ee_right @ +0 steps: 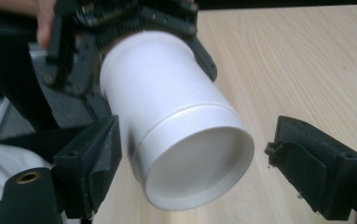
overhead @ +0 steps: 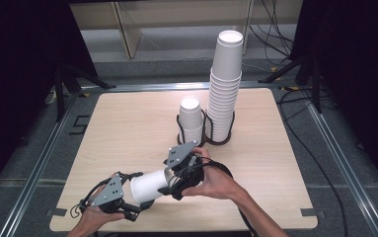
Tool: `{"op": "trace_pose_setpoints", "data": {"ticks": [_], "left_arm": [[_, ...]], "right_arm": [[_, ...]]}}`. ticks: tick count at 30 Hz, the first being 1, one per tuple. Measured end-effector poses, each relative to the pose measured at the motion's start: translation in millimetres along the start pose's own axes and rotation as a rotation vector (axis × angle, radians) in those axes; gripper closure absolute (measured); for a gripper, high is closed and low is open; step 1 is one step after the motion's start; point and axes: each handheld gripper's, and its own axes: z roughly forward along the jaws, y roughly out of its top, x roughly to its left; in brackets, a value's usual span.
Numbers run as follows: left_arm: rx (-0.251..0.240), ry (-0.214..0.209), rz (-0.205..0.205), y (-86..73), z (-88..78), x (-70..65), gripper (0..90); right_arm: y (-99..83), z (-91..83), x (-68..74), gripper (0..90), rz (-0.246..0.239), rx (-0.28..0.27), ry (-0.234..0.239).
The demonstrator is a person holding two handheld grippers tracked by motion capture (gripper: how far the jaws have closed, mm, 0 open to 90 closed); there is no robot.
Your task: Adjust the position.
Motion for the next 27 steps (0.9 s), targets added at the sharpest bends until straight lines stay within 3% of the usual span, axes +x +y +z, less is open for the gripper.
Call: {"op": "trace_pose_setpoints", "data": {"ticks": [1, 2, 3, 4, 5, 6, 7, 14, 16, 20, 24, 27], "left_arm": [[-0.007, -0.010, 0.001, -0.2, 0.8, 0.1, 10.2], [0.004, -0.004, 0.009, 0.2, 0.0, -0.4, 10.1], [0.013, -0.004, 0.013, 0.5, -0.2, -1.1, 10.1], [0.007, -0.010, 0.016, 0.2, 0.6, -1.2, 10.1], [0.008, -0.015, 0.020, 0.1, 1.0, -1.0, 10.1], [0.011, -0.018, 0.022, 0.1, 1.0, -1.2, 10.1], [0.013, -0.027, 0.025, 0.1, 1.2, -0.9, 10.1], [0.019, -0.025, 0.038, 1.0, -0.7, -1.6, 10.1], [-0.008, -0.041, 0.030, 0.6, 0.7, -2.4, 10.1], [0.005, -0.043, 0.050, 1.7, -1.3, -2.1, 10.0], [-0.006, -0.057, 0.041, 1.7, -1.0, -3.5, 10.0], [0.008, -0.065, 0.064, 2.1, -1.3, -3.5, 10.0]], "right_arm": [[0.0, 1.1, 1.6, 17.0, -0.003, 0.013, 0.000], [0.5, 2.9, -0.4, 17.3, -0.056, 0.009, 0.001], [0.5, 3.9, -0.1, 17.2, -0.065, 0.017, -0.001], [0.4, 5.0, 0.3, 17.2, -0.069, 0.025, 0.001], [-0.2, 4.9, 3.3, 17.5, -0.029, 0.040, 0.007], [0.4, 6.4, 1.1, 18.0, -0.080, 0.030, 0.006], [0.2, 7.0, 1.7, 18.3, -0.090, 0.040, 0.012], [-1.3, 10.7, 3.5, 19.4, -0.092, 0.063, 0.045], [-1.9, 11.7, 3.4, 19.4, -0.089, 0.062, 0.061], [-4.7, 13.6, 0.9, 19.4, -0.071, 0.048, 0.098], [-5.4, 14.3, 1.0, 19.9, -0.069, 0.043, 0.121], [-5.1, 15.8, 2.5, 20.6, -0.087, 0.047, 0.132]]}}
